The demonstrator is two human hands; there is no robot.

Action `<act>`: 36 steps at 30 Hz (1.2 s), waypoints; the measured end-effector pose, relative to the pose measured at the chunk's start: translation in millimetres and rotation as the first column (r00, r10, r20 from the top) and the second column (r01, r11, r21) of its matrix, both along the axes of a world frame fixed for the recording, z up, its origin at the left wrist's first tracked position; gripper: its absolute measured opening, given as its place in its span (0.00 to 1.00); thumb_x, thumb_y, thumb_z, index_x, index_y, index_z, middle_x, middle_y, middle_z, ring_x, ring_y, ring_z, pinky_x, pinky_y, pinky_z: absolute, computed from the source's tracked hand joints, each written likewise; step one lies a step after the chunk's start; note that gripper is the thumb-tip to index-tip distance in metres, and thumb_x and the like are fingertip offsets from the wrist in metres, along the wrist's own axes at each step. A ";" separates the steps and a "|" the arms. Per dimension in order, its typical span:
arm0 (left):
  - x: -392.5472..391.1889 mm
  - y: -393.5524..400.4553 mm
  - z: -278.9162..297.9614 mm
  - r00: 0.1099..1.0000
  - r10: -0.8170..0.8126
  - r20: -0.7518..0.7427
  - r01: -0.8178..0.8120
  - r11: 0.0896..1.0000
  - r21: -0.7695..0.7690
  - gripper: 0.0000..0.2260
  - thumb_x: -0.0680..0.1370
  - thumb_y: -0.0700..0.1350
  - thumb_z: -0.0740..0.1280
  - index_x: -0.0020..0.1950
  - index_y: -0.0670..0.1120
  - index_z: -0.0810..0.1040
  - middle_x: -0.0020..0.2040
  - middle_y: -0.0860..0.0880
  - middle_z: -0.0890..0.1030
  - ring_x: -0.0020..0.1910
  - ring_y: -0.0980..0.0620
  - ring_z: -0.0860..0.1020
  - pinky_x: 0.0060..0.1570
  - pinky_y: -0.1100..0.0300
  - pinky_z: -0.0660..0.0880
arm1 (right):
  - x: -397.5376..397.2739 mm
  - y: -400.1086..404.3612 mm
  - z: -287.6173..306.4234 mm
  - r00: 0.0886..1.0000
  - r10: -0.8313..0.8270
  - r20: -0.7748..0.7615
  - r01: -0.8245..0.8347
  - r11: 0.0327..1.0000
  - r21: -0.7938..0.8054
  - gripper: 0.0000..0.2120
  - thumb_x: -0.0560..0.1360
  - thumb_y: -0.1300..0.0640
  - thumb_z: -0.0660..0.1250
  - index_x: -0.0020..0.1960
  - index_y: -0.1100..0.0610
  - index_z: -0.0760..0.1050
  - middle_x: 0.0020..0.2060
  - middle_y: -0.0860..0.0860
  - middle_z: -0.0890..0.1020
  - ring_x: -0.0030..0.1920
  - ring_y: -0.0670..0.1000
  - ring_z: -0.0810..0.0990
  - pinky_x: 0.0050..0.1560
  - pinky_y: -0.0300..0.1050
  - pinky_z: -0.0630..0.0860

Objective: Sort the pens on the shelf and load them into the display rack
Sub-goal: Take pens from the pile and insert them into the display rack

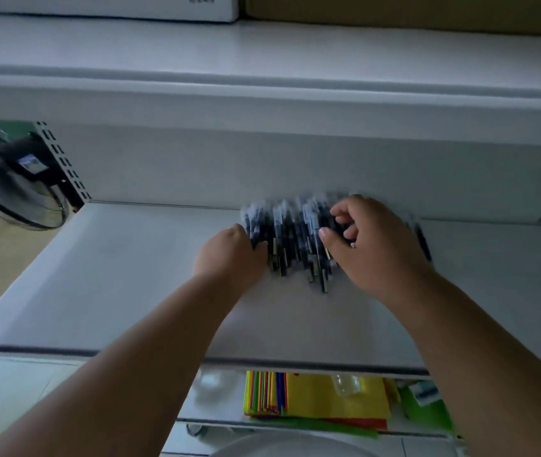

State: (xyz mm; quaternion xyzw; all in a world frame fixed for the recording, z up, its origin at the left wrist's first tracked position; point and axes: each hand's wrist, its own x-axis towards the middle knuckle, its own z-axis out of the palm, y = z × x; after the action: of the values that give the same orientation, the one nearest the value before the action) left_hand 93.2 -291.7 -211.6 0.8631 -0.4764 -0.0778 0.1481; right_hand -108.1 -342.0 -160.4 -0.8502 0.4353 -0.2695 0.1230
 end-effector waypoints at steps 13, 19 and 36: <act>-5.6 19.1 -1.6 0.948 -0.081 -0.307 -0.008 0.961 -0.278 0.09 0.80 0.49 0.58 0.46 0.44 0.67 0.40 0.44 0.75 0.38 0.40 0.72 0.35 0.51 0.67 | -7.6 14.2 -13.5 0.996 -0.093 -0.019 0.094 0.988 0.120 0.07 0.77 0.46 0.67 0.48 0.49 0.73 0.38 0.43 0.77 0.37 0.42 0.76 0.40 0.44 0.76; -35.0 48.6 -10.7 0.651 -0.319 -0.689 -0.128 0.848 -0.514 0.10 0.81 0.42 0.59 0.40 0.49 0.64 0.29 0.51 0.73 0.29 0.51 0.68 0.29 0.52 0.66 | -6.5 38.2 -39.2 0.985 -0.108 -0.133 0.137 0.962 0.237 0.14 0.74 0.38 0.67 0.42 0.47 0.71 0.33 0.45 0.77 0.33 0.43 0.76 0.34 0.46 0.77; -41.2 58.0 -8.0 0.380 -0.389 -0.839 -0.219 0.844 -0.490 0.04 0.83 0.37 0.57 0.50 0.41 0.70 0.31 0.53 0.69 0.29 0.53 0.62 0.30 0.55 0.58 | -3.1 49.0 -44.9 0.967 -0.216 -0.133 0.246 0.925 0.289 0.07 0.77 0.51 0.67 0.42 0.51 0.72 0.36 0.46 0.78 0.36 0.45 0.75 0.34 0.41 0.69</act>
State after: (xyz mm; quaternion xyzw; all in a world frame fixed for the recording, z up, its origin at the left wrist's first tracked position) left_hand 52.0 -233.7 -219.6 0.5673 -0.3595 -0.4167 0.6126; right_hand -111.3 -293.1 -205.3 -0.7762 0.5741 -0.1695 0.1977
